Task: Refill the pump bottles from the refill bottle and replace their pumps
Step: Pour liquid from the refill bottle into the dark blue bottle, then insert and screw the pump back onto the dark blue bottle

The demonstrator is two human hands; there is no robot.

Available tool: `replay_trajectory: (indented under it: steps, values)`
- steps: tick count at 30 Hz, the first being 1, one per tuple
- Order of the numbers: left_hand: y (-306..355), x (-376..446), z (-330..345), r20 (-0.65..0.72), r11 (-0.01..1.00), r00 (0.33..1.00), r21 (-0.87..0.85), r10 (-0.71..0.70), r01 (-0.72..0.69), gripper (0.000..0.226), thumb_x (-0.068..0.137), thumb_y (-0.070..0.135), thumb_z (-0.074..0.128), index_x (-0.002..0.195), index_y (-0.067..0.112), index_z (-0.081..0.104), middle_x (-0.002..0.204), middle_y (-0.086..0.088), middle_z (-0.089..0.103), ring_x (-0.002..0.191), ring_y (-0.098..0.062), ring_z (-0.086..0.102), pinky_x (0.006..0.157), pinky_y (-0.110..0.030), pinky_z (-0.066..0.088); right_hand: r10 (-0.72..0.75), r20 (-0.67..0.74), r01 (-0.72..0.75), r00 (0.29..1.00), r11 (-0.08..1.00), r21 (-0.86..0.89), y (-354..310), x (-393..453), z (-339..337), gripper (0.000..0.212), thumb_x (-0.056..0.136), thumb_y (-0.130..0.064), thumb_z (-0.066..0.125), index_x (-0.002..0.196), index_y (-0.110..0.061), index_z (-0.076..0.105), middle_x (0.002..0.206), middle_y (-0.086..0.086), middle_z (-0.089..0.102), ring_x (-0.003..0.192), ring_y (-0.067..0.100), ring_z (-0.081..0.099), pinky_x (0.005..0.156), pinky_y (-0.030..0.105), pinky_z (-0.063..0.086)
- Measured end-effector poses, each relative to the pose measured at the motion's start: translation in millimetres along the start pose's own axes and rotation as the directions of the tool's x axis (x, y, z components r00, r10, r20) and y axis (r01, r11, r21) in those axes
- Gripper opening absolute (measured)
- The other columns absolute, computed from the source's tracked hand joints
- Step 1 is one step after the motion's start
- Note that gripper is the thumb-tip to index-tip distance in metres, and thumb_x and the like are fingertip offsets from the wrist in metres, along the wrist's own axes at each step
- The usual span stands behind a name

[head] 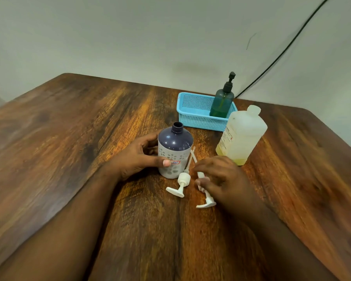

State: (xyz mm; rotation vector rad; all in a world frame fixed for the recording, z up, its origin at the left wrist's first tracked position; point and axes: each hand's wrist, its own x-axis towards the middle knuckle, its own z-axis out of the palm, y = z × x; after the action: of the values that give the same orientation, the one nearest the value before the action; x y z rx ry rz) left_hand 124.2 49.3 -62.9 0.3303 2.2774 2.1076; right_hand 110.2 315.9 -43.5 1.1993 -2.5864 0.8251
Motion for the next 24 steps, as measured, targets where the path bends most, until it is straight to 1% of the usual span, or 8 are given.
replay_trajectory:
  steps: [3, 5, 8, 12, 16, 20, 22, 24]
  values:
    - [-1, -1, 0, 0.001, 1.000, 1.000, 0.014, 0.001, -0.001, 0.075, 0.068, 0.024, 0.086, 0.136, 0.028, 0.056, 0.136, -0.001, 0.062, 0.129, -0.022, 0.056, 0.110, -0.053, 0.041, -0.177, 0.198, 0.216, 0.964, 0.957, -0.194, -8, 9, 7, 0.031, 0.089, -0.022, 0.063, 0.119, -0.029, 0.065, 0.123, -0.008, 0.064, 0.120, 0.014, 0.050, 0.096, 0.037, 0.036]
    - [-1, -1, -1, -0.003, 1.000, 1.000, 0.020, -0.007, 0.007, 0.074, 0.068, 0.024, 0.086, 0.136, 0.027, 0.056, 0.135, -0.001, 0.063, 0.129, -0.022, 0.056, 0.109, -0.054, 0.042, -0.261, 0.263, 0.334, 0.929, 0.895, -0.295, -11, 11, 11, 0.032, 0.090, -0.021, 0.061, 0.121, -0.027, 0.062, 0.126, -0.002, 0.063, 0.122, 0.021, 0.052, 0.097, 0.041, 0.038]
    - [-2, -1, -1, -0.002, 1.000, 1.000, 0.019, -0.007, 0.007, 0.074, 0.069, 0.022, 0.086, 0.137, 0.024, 0.055, 0.135, -0.002, 0.063, 0.128, -0.023, 0.056, 0.109, -0.054, 0.042, -0.314, 0.317, 0.425, 0.895, 0.817, -0.390, -14, 15, 16, 0.038, 0.085, -0.022, 0.069, 0.121, -0.026, 0.061, 0.125, 0.002, 0.064, 0.120, 0.025, 0.055, 0.094, 0.044, 0.044]
    - [-3, -1, -2, 0.002, 1.000, 1.000, 0.013, -0.008, 0.008, 0.073, 0.070, 0.019, 0.085, 0.136, 0.023, 0.056, 0.135, -0.002, 0.063, 0.128, -0.022, 0.057, 0.109, -0.052, 0.043, -0.341, 0.314, 0.452, 0.886, 0.786, -0.422, -15, 19, 14, 0.033, 0.075, -0.022, 0.079, 0.107, -0.023, 0.070, 0.112, 0.002, 0.070, 0.108, 0.024, 0.064, 0.085, 0.041, 0.051]
    - [-2, 0, -2, 0.004, 1.000, 1.000, 0.005, -0.012, 0.012, 0.075, 0.069, 0.019, 0.085, 0.137, 0.020, 0.055, 0.135, -0.004, 0.062, 0.129, -0.023, 0.056, 0.109, -0.052, 0.042, -0.401, 0.263, 0.476, 0.878, 0.791, -0.384, -11, 19, 11, 0.023, 0.072, -0.022, 0.082, 0.093, -0.022, 0.074, 0.101, -0.001, 0.073, 0.097, 0.021, 0.067, 0.077, 0.037, 0.052]
    - [-2, 0, -1, 0.006, 1.000, 1.000, 0.004, -0.011, 0.011, 0.078, 0.069, 0.017, 0.084, 0.140, 0.017, 0.053, 0.137, -0.006, 0.061, 0.130, -0.025, 0.055, 0.111, -0.054, 0.040, -0.380, 0.299, 0.475, 0.875, 0.790, -0.388, -11, 20, 15, 0.031, 0.076, -0.024, 0.078, 0.106, -0.026, 0.070, 0.110, -0.002, 0.071, 0.106, 0.021, 0.063, 0.083, 0.040, 0.051]
    - [-2, -1, -1, 0.013, 1.000, 1.000, 0.005, -0.009, 0.009, 0.078, 0.069, 0.018, 0.084, 0.140, 0.017, 0.052, 0.138, -0.006, 0.060, 0.131, -0.025, 0.054, 0.111, -0.055, 0.040, -0.367, 0.332, 0.482, 0.869, 0.779, -0.402, -13, 22, 16, 0.029, 0.077, -0.024, 0.075, 0.106, -0.026, 0.070, 0.113, -0.001, 0.069, 0.110, 0.023, 0.061, 0.085, 0.041, 0.049]
    - [-2, -1, -1, 0.017, 1.000, 1.000, 0.003, -0.010, 0.010, 0.078, 0.069, 0.018, 0.084, 0.141, 0.017, 0.052, 0.138, -0.006, 0.060, 0.131, -0.025, 0.054, 0.111, -0.055, 0.039, -0.370, 0.323, 0.477, 0.871, 0.793, -0.379, -16, 22, 13, 0.025, 0.079, -0.021, 0.074, 0.103, -0.023, 0.071, 0.112, 0.001, 0.069, 0.108, 0.023, 0.061, 0.083, 0.041, 0.049]
